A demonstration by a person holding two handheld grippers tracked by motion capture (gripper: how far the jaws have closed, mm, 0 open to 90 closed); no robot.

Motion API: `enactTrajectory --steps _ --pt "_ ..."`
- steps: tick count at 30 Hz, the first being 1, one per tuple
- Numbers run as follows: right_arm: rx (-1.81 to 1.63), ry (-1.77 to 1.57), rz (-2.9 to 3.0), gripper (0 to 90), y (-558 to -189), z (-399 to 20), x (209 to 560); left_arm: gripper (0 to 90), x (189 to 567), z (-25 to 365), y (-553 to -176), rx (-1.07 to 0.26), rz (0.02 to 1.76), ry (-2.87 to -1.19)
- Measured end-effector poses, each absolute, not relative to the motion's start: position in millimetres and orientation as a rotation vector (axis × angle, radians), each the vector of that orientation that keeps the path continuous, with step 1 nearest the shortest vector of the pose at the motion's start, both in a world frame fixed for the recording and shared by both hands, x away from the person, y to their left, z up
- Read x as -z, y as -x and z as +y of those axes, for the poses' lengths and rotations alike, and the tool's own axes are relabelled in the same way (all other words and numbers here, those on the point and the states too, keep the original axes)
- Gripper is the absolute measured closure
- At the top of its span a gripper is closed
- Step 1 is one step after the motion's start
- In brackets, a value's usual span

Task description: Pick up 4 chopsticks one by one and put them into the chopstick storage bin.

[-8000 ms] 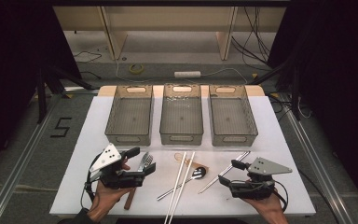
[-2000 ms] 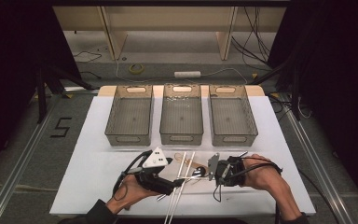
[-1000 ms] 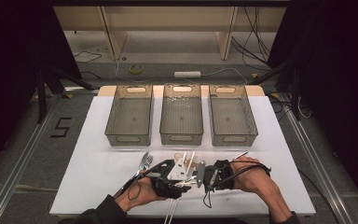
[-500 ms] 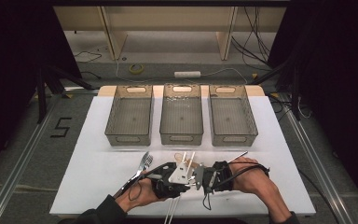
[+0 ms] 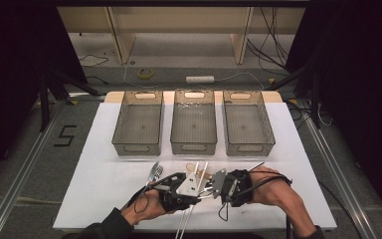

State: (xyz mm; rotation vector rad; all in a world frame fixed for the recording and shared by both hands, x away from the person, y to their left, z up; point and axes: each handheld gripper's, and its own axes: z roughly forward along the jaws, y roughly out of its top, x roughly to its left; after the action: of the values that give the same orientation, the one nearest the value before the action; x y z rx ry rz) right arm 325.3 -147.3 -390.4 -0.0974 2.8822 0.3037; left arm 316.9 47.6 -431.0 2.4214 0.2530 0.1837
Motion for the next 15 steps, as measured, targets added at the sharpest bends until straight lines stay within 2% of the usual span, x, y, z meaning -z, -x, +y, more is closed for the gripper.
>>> enactTrajectory --steps 1,2,3,4,6,15 --pt "-0.402 0.038 2.864 54.5 -330.1 -155.3 384.0 86.1 430.7 49.6 -318.3 -0.187 0.275 -2.411" --pt "-0.402 0.038 2.864 54.5 -330.1 -155.3 384.0 86.1 429.9 51.8 -320.1 -0.19 0.29 -2.411" --pt "-0.499 -0.043 2.836 49.0 -332.9 -163.6 378.4 86.1 429.3 54.0 -321.6 -0.202 0.31 -2.406" --pt "-0.499 -0.043 2.836 49.0 -332.9 -163.6 378.4 86.1 428.8 56.2 -323.0 -0.207 0.334 -2.394" --pt "-0.603 -0.131 2.779 43.4 -335.6 -171.5 375.4 86.1 427.0 61.1 -326.1 -0.21 0.369 -2.375" --pt "-1.113 -0.549 2.542 35.4 -343.9 -209.3 386.6 86.1 417.4 85.1 -341.0 -0.239 0.521 -2.284"
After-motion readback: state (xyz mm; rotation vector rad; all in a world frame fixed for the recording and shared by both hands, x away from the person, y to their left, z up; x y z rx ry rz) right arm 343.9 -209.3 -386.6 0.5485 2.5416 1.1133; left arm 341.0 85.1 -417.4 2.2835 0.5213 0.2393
